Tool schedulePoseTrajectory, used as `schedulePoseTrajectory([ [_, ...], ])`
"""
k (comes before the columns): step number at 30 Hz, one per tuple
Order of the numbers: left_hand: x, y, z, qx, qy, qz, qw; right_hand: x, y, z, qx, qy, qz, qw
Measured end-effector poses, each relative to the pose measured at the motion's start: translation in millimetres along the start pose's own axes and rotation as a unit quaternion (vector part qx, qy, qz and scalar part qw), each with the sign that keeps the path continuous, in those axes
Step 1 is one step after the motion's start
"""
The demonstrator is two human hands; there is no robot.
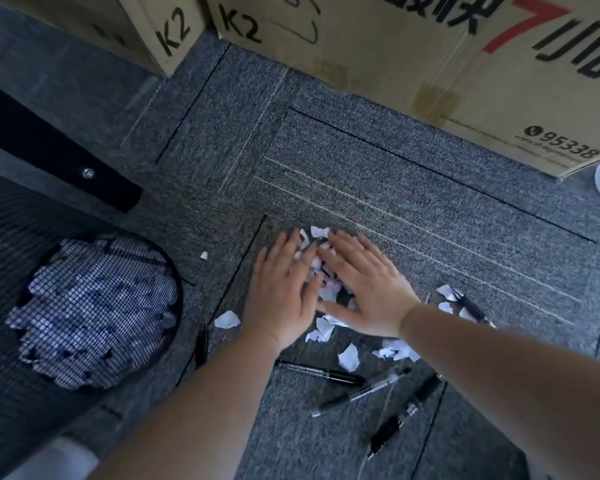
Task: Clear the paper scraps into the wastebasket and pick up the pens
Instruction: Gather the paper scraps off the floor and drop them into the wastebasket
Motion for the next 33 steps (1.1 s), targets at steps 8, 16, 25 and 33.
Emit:
schedulePoseTrajectory([
  [8, -18, 16, -19, -0.104, -0.016, 0.085, 0.991, -11, 13, -33, 0.105, -0.037, -0.102, 0.989],
  [16, -25, 44, -29, -0.191, 0.002, 0.101, 0.976, -5, 6, -50, 0.156, 0.09, -0.181, 0.967],
  [25, -20, 56, -35, -0.26, 0.088, 0.133, 0.952, 2, 1, -45, 0.213, 0.07, -0.179, 0.958],
  [33, -25, 73, -10, -0.278, -0.063, 0.192, 0.939, 14, 16, -31, 0.183, -0.071, -0.097, 0.976],
])
Point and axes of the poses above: each hand's wrist, its own z-axis towards the middle knuckle, its own x-axis out of the back of the hand, y = z × x, the point moved 8 cm from there along z, towards the middle knuckle, and after that the axes turned 5 degrees about x, right-handed, at the moved point
